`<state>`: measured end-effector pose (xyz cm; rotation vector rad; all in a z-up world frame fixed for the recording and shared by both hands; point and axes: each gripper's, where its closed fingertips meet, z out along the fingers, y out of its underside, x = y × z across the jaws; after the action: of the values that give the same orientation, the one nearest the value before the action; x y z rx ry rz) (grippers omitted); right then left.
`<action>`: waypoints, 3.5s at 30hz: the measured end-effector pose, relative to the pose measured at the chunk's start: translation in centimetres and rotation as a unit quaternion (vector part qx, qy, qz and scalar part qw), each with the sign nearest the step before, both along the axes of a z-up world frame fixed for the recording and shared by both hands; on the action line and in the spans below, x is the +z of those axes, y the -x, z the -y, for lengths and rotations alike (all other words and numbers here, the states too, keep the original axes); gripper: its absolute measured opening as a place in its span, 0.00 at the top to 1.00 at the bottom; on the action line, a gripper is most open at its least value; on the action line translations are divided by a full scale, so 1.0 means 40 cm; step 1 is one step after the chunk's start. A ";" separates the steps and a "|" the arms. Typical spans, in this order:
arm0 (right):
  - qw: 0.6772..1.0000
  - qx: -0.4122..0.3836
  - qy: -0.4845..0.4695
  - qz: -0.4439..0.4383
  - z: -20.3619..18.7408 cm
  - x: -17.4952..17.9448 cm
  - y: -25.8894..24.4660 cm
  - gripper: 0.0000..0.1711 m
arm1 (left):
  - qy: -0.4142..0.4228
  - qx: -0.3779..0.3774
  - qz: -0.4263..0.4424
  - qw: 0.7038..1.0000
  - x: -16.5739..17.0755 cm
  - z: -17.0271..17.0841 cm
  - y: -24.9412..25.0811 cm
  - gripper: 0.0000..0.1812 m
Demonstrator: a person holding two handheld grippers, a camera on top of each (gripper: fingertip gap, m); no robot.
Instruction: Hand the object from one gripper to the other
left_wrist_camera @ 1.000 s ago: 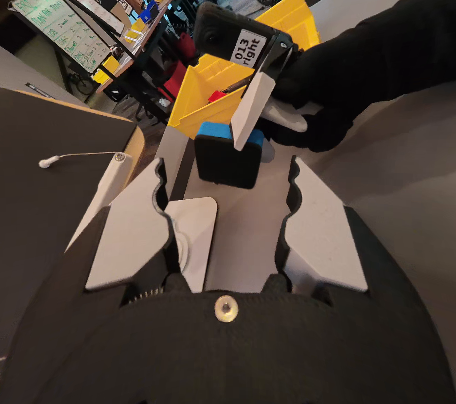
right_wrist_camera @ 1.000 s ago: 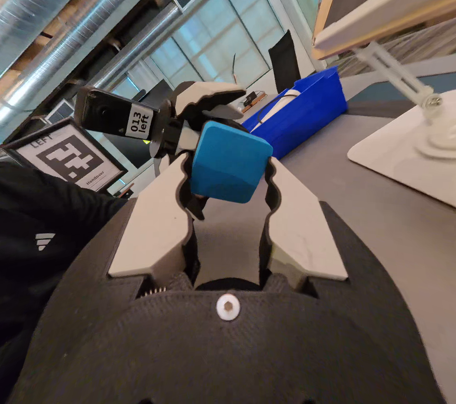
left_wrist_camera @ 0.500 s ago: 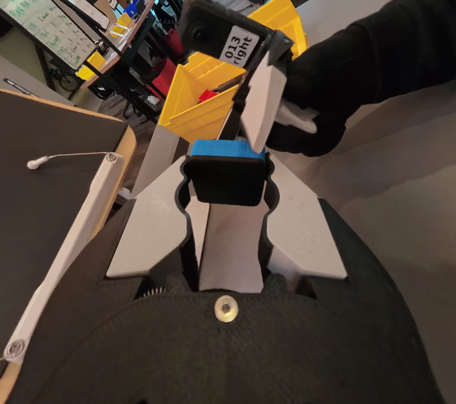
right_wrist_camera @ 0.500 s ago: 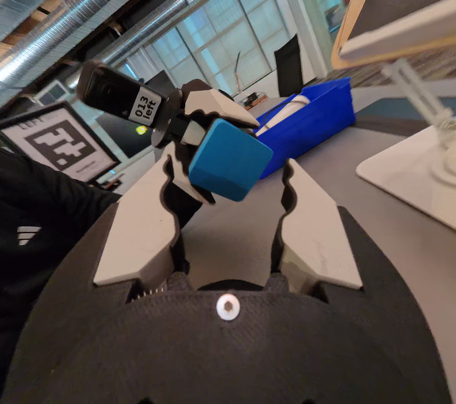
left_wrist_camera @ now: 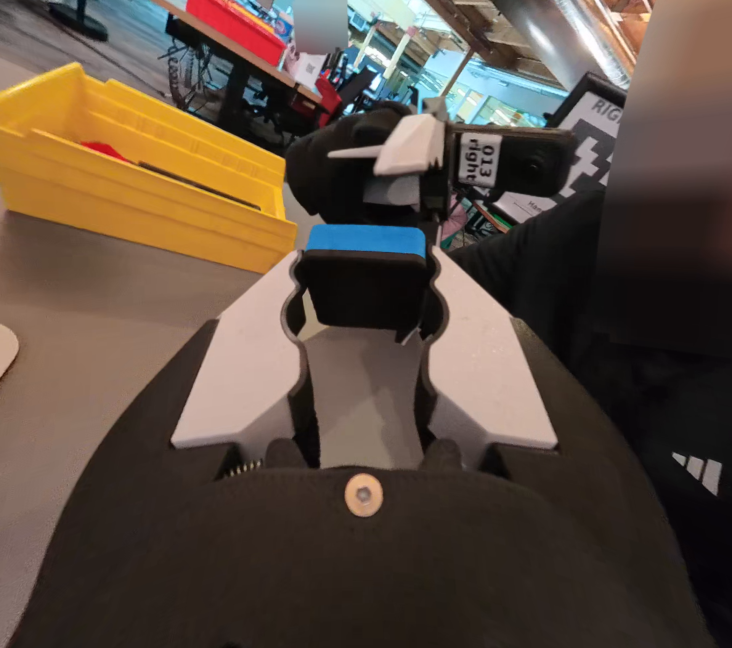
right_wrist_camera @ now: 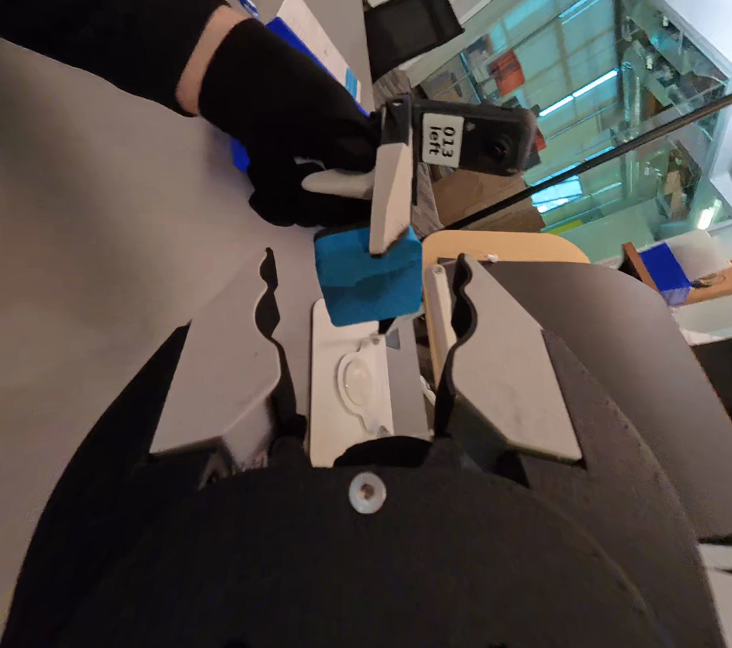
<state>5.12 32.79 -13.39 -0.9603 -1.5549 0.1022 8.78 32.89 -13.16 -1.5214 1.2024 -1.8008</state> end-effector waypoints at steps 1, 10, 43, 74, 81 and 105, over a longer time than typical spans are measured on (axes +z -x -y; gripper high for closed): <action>1.000 0.009 0.004 0.003 0.004 -0.007 0.007 0.51 | 0.002 -0.002 -0.002 1.000 -0.002 0.002 0.000 0.68; 0.999 0.023 -0.001 0.034 0.025 -0.028 0.004 0.68 | 0.012 -0.048 -0.020 0.999 -0.025 0.039 -0.005 0.68; 0.795 0.101 0.515 -0.306 -0.069 0.115 -0.099 0.70 | -0.628 0.315 -0.083 0.707 0.077 -0.068 -0.039 0.45; 0.960 0.027 0.236 -0.151 -0.019 0.092 -0.110 0.61 | -0.483 0.124 -0.135 0.856 -0.041 0.017 -0.031 0.67; 0.997 -0.035 -0.021 -0.067 -0.019 0.101 -0.082 0.49 | -0.216 0.102 0.108 0.965 0.138 0.033 0.010 0.68; 0.968 -0.156 -0.183 -0.064 -0.082 0.138 -0.076 0.88 | 0.020 0.146 0.284 0.947 0.162 -0.052 -0.011 0.64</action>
<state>8.15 36.06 -7.87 -0.8704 -1.2312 -0.3303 9.21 34.99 -6.67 -1.0178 0.6279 -1.8754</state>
